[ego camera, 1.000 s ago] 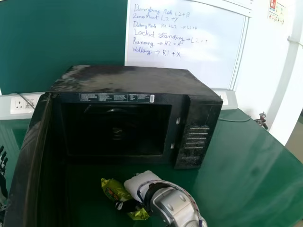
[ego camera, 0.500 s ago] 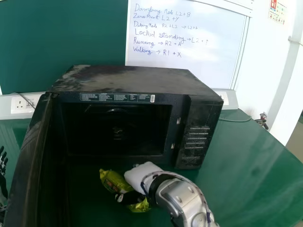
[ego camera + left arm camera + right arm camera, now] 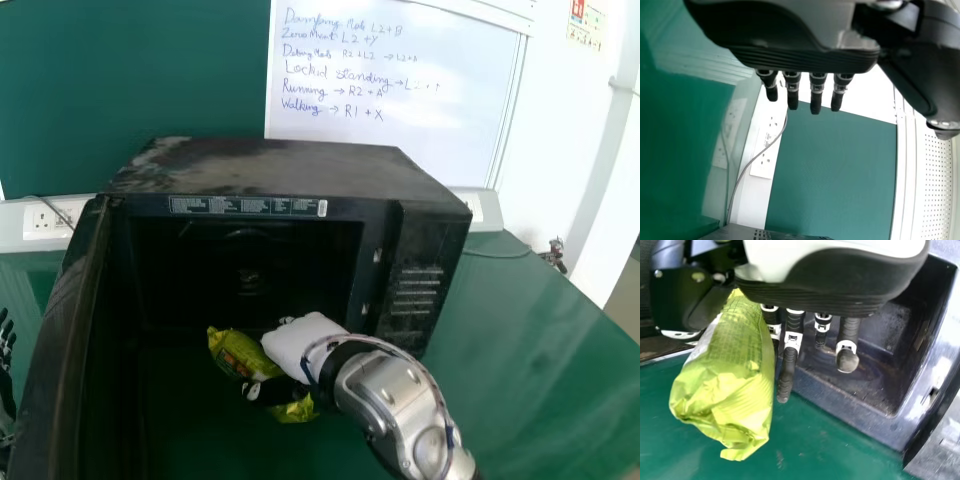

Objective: Put biscuit inside oven

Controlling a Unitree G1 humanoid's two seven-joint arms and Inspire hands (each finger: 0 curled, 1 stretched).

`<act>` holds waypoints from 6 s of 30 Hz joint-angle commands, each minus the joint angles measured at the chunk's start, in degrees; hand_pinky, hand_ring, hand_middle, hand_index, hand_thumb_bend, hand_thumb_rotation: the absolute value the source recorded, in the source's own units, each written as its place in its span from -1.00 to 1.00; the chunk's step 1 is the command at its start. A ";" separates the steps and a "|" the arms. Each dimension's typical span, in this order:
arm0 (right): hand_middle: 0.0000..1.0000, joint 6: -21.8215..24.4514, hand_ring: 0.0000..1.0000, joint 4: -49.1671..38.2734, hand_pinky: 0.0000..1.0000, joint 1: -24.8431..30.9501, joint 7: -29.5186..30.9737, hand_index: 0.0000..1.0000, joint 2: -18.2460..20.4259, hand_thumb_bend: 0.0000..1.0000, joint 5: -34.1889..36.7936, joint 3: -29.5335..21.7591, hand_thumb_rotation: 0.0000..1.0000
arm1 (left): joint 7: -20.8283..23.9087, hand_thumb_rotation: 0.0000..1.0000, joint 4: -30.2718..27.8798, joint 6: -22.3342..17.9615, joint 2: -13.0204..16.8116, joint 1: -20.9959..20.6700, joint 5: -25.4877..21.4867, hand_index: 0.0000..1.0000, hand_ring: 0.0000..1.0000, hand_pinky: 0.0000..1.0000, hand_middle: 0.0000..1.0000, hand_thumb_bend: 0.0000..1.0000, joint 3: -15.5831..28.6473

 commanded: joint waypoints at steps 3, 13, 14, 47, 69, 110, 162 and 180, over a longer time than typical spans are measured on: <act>-0.07 0.80 -0.74 1.03 -0.88 -2.06 -1.63 0.38 0.20 0.13 0.28 -0.67 -1.00 | -0.04 0.55 0.20 -0.67 -0.13 -0.25 0.41 0.92 0.79 0.67 0.82 1.00 0.07; -0.07 2.40 -0.71 4.03 -0.85 -4.31 -4.13 0.43 1.01 0.13 0.04 -0.36 -1.00 | -0.21 0.54 0.12 -0.89 -0.31 -0.08 0.28 0.92 0.79 0.67 0.83 1.00 0.04; -0.06 2.22 -0.70 4.37 -0.85 -4.56 -4.58 0.42 0.93 0.13 0.17 -0.33 -1.00 | -0.26 0.55 0.10 -0.97 -0.35 -0.08 0.25 0.92 0.79 0.67 0.83 1.00 0.04; -0.06 5.83 -0.69 20.07 -0.84 -11.16 -19.57 0.37 3.55 0.12 4.93 0.59 -1.00 | -1.09 0.54 -0.62 -1.00 -0.54 0.75 -0.45 0.93 0.80 0.70 0.84 1.00 0.08; -0.06 5.83 -0.65 32.59 -0.81 -15.43 -30.58 0.49 3.41 0.12 8.12 1.75 -1.00 | -0.40 0.55 -1.13 -0.64 -0.58 1.09 -0.01 0.93 0.80 0.68 0.84 1.00 -0.17; -0.06 1.50 -0.67 61.56 -0.82 -24.78 -50.01 0.43 8.46 0.13 14.54 7.01 -1.00 | -1.44 0.57 -0.44 -1.44 -0.41 1.38 -0.33 0.93 0.81 0.70 0.85 0.99 0.11; -0.07 -4.66 -0.69 89.94 -0.82 -38.70 -66.47 0.36 15.52 0.13 20.06 10.29 -1.00 | -2.00 0.57 -0.34 -2.56 -0.81 2.22 -0.53 0.94 0.81 0.70 0.85 0.98 0.26; -0.06 -5.11 -0.63 92.29 -0.76 -39.40 -67.62 -0.02 15.51 0.06 20.36 10.45 -1.00 | -1.77 0.55 -2.90 -2.15 -1.62 4.26 -1.19 0.93 0.80 0.69 0.85 0.99 0.21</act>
